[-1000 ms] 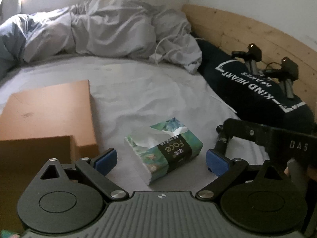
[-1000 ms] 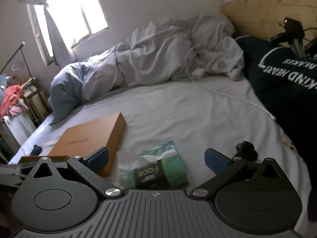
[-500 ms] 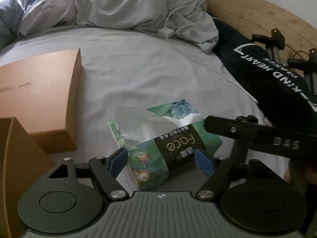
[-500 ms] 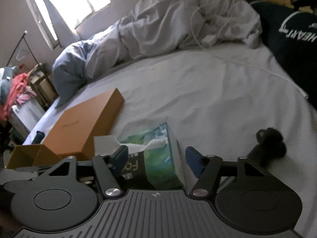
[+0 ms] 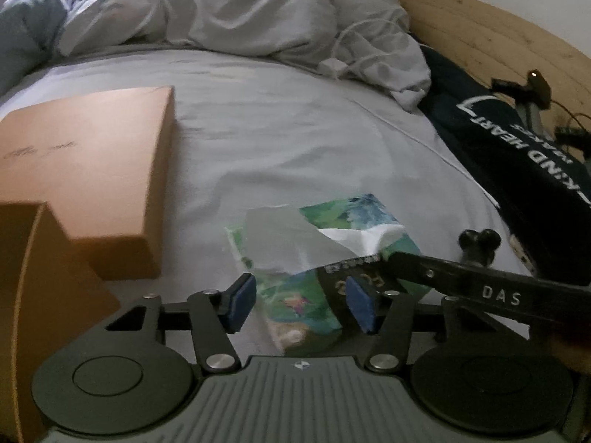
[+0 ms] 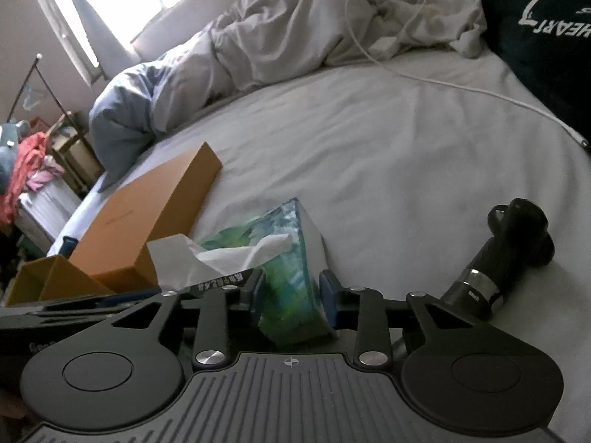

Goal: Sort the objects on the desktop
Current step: 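Lower the left tool onto the tissue box and close its fingers, then lift the tissue box with the left tool and carry it over the cardboard box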

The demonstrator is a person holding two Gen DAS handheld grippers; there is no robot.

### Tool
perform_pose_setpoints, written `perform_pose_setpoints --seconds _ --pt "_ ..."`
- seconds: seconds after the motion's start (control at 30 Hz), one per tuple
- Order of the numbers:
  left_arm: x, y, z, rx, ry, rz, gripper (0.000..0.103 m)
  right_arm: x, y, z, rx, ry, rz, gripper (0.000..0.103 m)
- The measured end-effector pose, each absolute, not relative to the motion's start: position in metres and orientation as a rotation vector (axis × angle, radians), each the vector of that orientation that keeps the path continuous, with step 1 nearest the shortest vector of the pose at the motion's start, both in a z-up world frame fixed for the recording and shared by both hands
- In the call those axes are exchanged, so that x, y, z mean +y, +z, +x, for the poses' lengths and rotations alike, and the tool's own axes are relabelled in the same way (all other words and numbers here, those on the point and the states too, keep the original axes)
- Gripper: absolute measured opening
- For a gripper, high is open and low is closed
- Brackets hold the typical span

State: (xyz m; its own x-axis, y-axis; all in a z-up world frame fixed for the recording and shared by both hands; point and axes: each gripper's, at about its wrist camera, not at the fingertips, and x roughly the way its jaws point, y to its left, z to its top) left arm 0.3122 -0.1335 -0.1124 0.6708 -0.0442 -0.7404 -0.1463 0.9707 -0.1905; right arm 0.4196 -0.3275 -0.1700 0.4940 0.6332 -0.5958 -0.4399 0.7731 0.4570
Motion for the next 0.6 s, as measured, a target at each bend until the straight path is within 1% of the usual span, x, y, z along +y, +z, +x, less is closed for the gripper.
perform_pose_setpoints --seconds 0.27,0.3,0.33,0.43,0.5,0.6 --pt "-0.132 -0.121 0.319 0.857 0.086 -0.241 0.062 -0.326 -0.171 0.419 0.821 0.656 0.227 0.027" --pt "-0.132 -0.122 0.320 0.860 0.089 -0.241 0.056 -0.327 -0.171 0.420 0.821 0.656 0.223 0.025" --pt "-0.132 -0.123 0.321 0.862 0.091 -0.240 0.054 -0.327 -0.171 0.420 0.820 0.653 0.222 0.022" --pt "-0.132 -0.125 0.319 0.853 0.091 -0.239 0.053 -0.328 -0.163 0.415 0.806 0.647 0.218 0.020" --pt "-0.131 -0.125 0.319 0.848 0.089 -0.244 0.046 -0.329 -0.157 0.411 0.796 0.644 0.216 0.020" --pt "-0.128 -0.124 0.319 0.846 0.082 -0.252 0.041 -0.330 -0.147 0.406 0.780 0.639 0.212 0.017"
